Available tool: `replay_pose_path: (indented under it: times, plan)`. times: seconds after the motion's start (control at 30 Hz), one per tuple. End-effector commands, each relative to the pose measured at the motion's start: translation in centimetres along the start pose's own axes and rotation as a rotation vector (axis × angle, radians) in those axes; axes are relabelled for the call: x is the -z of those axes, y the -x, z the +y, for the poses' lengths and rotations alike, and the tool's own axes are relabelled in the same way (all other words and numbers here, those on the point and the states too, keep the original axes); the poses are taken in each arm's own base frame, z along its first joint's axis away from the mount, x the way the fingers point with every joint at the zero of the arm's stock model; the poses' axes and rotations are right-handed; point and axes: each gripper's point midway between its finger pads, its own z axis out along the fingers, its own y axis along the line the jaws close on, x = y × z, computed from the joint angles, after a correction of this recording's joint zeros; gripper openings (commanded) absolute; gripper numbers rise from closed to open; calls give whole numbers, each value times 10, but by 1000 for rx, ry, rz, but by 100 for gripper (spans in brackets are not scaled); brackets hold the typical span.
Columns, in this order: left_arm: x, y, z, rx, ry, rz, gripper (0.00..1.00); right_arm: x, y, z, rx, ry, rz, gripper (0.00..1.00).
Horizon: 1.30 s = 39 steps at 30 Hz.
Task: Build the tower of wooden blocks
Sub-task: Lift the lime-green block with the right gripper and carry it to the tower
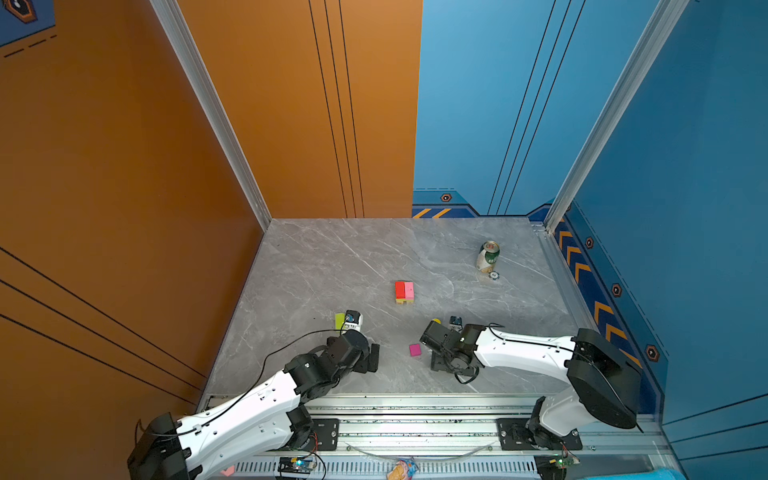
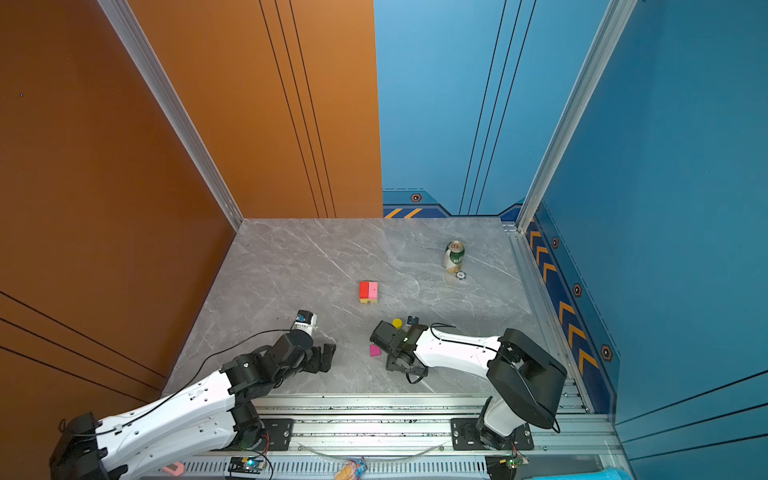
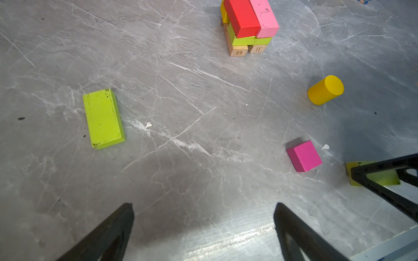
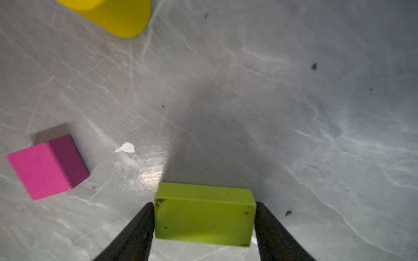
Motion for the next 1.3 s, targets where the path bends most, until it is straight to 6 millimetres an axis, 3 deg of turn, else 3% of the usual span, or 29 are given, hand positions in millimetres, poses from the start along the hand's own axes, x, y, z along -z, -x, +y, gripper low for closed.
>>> replay_pose_path:
  times: [0.0, 0.63, 1.07, 1.27]
  plan:
    - [1, -2, 4, 6, 6, 17, 98, -5, -4, -3, -9, -15, 10, 71]
    - [5, 0, 7, 9, 9, 10, 98, -5, -8, 1, 15, -16, 16, 55]
    - [10, 11, 10, 29, 21, -7, 98, 40, 33, 19, 128, -26, -67, 55]
    - [12, 14, 16, 50, 43, -10, 98, 52, 64, 33, 161, -8, -75, 55]
